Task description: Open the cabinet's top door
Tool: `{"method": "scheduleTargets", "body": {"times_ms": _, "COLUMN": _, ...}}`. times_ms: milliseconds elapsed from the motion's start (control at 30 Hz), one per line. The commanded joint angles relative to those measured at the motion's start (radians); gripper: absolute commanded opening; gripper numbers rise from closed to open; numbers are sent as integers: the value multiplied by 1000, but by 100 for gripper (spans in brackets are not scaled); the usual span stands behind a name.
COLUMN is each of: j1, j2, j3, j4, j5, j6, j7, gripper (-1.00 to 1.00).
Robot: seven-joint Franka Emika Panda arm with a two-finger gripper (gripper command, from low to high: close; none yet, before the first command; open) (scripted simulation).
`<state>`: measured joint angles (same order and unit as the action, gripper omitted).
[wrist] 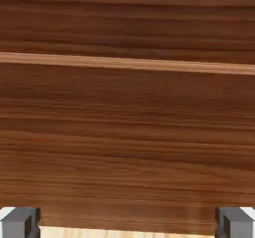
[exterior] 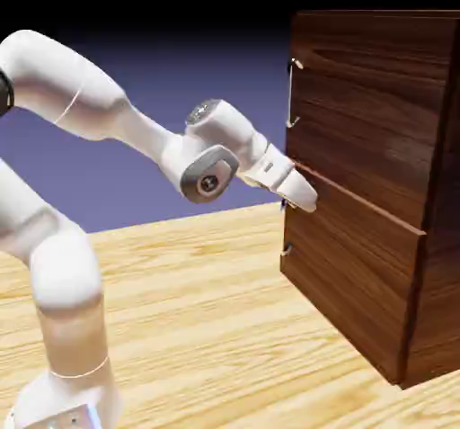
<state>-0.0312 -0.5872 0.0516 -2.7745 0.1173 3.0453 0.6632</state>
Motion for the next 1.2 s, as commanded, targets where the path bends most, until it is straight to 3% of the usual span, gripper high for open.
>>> {"method": "scheduleTargets", "body": {"times_ms": 0, "j1": -16, "j2": -6, "j3": 19, "j4": 13, "j5": 44, "j6": 3, "j7": -29, "gripper": 0}}
{"method": "scheduleTargets", "body": {"times_ms": 1167, "j1": -577, "j2": -230, "j3": 689, "j4": 474, "j5": 1566, "j6": 110, "j7": -1039, "gripper": 0}}
